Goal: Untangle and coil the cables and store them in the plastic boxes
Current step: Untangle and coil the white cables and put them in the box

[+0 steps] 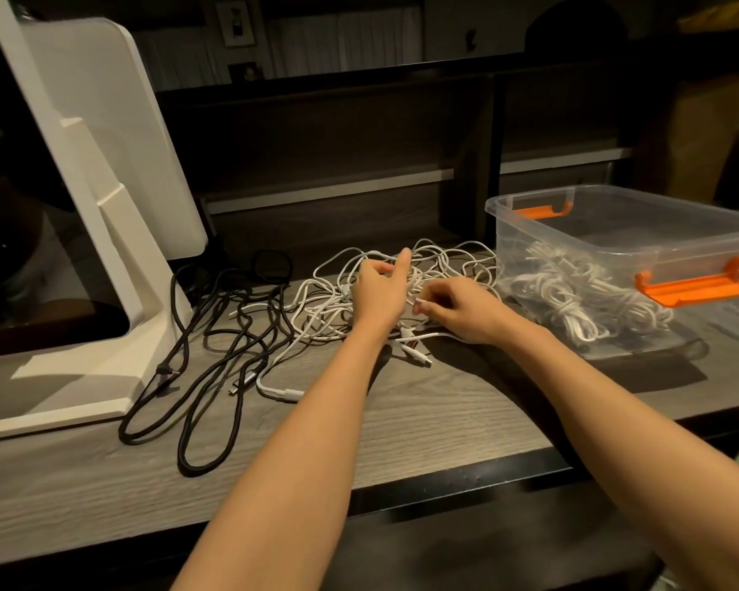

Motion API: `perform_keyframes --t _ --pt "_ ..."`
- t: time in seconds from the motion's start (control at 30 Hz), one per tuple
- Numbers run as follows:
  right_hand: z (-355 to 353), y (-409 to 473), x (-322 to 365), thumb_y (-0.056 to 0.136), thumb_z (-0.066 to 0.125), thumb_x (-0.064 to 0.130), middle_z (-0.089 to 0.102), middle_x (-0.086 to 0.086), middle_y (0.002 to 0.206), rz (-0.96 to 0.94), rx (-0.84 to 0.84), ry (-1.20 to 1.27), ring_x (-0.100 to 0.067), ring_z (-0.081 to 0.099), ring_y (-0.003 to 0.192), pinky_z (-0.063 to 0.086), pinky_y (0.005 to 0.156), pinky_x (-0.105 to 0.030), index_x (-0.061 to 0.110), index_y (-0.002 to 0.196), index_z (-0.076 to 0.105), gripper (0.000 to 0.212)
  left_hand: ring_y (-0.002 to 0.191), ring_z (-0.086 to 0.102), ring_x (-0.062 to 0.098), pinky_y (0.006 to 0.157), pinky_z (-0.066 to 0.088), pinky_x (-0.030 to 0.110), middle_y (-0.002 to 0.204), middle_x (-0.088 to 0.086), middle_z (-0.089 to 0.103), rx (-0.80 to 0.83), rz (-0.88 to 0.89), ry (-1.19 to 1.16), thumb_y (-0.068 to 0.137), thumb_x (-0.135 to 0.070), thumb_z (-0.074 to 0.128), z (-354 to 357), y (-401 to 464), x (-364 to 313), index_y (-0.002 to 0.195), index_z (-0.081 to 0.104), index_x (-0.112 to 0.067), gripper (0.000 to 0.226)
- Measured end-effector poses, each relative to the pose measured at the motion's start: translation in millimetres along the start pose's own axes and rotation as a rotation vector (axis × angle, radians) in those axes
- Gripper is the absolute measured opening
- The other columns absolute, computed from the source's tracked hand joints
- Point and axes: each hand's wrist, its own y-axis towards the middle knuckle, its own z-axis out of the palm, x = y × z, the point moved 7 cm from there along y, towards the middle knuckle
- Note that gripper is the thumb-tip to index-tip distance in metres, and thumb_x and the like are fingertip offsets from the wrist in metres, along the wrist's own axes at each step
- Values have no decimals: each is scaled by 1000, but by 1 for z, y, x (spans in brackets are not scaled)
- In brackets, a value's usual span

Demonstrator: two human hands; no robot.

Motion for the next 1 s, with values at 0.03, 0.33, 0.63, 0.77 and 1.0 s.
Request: perform_keyframes --t 0.03,0.33,0.63,0.77,1.0 --pt "1 -1 2 95 57 20 58 13 73 -15 37 -8 0 52 67 37 60 -13 14 94 67 12 72 56 16 67 50 34 86 2 59 -48 22 50 95 -51 50 -3 1 0 98 47 -20 32" --pt "-5 -6 22 95 54 32 62 12 70 -187 30 -140 -2 58 65 44 62 -17 23 88 67 18 64 47 13 56 35 26 62 -2 46 -205 185 188 95 -43 56 -13 -6 -11 64 43 -16 43" --pt "-22 -10 28 91 62 23 59 18 77 -252 -275 55 0 58 73 43 68 -16 26 83 63 8 69 52 16 66 48 34 69 3 57 19 400 448 98 -20 52 3 -13 -23 66 57 -12 34" --pt "-27 -7 17 87 67 22 62 12 71 -105 -339 335 4 58 66 44 62 -10 20 72 60 17 77 55 0 70 47 26 86 -7 62 223 327 192 102 -16 46 14 -9 -20 69 61 -9 36" --pt "-12 -1 -14 89 61 40 57 -11 72 198 -137 591 -15 50 58 41 53 -20 8 81 57 34 43 42 10 39 33 18 60 4 47 353 115 -15 103 -49 30 21 -10 -12 104 63 -6 54"
